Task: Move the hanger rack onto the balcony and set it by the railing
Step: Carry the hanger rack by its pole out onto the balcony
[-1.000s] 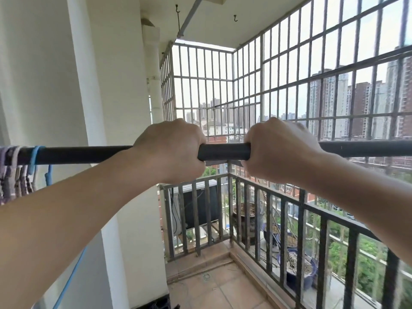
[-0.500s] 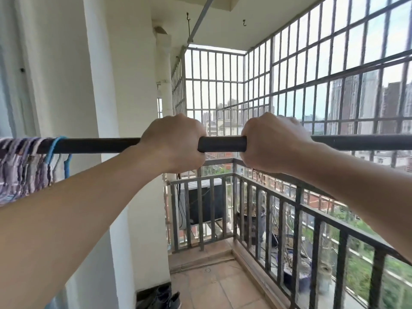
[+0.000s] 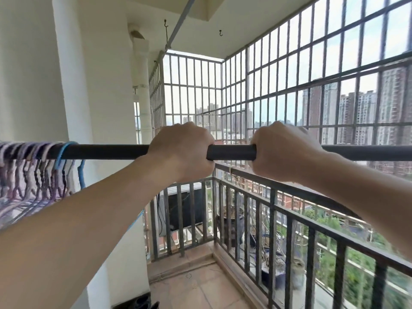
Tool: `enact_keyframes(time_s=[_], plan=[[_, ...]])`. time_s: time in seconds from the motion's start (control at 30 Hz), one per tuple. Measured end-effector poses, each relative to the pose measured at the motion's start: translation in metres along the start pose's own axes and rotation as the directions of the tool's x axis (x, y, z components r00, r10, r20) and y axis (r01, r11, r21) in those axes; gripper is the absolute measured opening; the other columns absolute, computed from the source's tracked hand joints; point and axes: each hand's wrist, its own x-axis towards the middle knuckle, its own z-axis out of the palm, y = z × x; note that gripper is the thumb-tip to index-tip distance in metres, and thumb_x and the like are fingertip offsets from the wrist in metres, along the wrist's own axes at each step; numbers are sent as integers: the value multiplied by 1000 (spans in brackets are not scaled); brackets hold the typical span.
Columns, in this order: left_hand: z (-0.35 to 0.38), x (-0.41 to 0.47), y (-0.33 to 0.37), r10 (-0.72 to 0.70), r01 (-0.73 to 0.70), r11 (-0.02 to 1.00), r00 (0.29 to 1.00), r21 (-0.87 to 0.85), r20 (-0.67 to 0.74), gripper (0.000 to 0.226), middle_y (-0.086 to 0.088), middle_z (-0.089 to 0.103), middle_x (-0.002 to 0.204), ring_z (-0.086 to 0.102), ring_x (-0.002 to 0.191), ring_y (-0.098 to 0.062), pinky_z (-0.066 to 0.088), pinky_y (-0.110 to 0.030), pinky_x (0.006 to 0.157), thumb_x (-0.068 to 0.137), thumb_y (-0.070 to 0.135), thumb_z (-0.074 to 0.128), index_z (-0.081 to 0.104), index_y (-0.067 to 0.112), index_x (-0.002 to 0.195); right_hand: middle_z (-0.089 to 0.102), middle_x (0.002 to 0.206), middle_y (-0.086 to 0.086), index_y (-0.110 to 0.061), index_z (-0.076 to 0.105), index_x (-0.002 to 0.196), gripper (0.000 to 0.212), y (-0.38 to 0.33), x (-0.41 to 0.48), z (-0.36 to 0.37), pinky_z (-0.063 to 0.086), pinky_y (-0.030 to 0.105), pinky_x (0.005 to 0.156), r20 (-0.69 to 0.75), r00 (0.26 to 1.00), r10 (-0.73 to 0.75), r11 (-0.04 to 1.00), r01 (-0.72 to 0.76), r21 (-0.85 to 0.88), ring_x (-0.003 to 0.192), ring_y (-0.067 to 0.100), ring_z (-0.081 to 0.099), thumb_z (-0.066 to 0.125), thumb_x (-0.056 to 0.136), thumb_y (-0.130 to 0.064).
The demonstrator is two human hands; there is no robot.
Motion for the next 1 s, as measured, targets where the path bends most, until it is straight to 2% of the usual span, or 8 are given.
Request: enact_keyframes(time_s=[0.1,0.23,0.33,0.4,0.47,0.6,0.83,1.0], plan=[[4,2,5,2,-2,999,1000,-51,-2,15,11,50,48,46,42,-6,26,-20,41,66,25,58,49,29,55,52,42,-8,-19,57,62,7,4,-4,-6,36,19,44,2,1000,20,999,-20,-50,39,6,51,59,68,-15],[10,7,11,47,-48,992,999,-119,-5,12,11,52,49,48,43,-5,28,-20,41,68,25,58,54,30,59,52,42,-7,-19,56,59,10,7,-13,-13,35,20,44,6,999,52,992,-51,-112,40,7,51,59,69,-16],[15,14,20,86,-88,979,996,-183,-18,20,10,52,45,50,41,-6,33,-20,40,69,22,59,50,29,53,49,39,-8,-20,55,57,13,12,-21,-18,33,21,44,-16,996,88,980,-89,-180,38,8,49,58,70,-17],[17,21,27,112,-116,968,993,-221,-28,18,9,53,45,52,40,-6,39,-21,41,70,22,59,52,28,55,48,38,-8,-20,56,57,14,19,-26,-22,36,22,47,-26,993,116,971,-119,-209,37,7,48,59,70,-18],[19,28,36,149,-155,958,988,-241,-44,17,9,53,45,53,41,-7,42,-22,42,70,22,59,52,28,56,48,38,-9,-20,57,59,13,26,-32,-26,31,19,44,-27,989,145,961,-148,-234,37,5,47,61,71,-18],[33,38,55,225,-234,935,972,-268,-65,20,10,50,45,49,40,-5,31,-19,40,72,22,60,50,27,56,49,39,-10,-21,60,61,13,39,-47,-24,20,17,41,-31,977,211,931,-210,-299,37,2,44,61,74,-18],[69,58,88,341,-361,861,932,-359,-120,31,11,45,45,45,39,-2,32,-18,40,77,21,61,40,27,54,48,42,-8,-25,38,54,34,64,-66,-16,24,17,38,17,953,303,890,-276,-363,37,2,44,57,80,-14],[90,78,108,389,-419,809,908,-413,-159,20,11,47,44,49,40,-4,48,-23,46,77,20,60,52,26,60,48,43,-9,-23,50,58,23,81,-69,-8,24,19,43,-10,927,376,837,-344,-426,40,2,42,58,77,-16]])
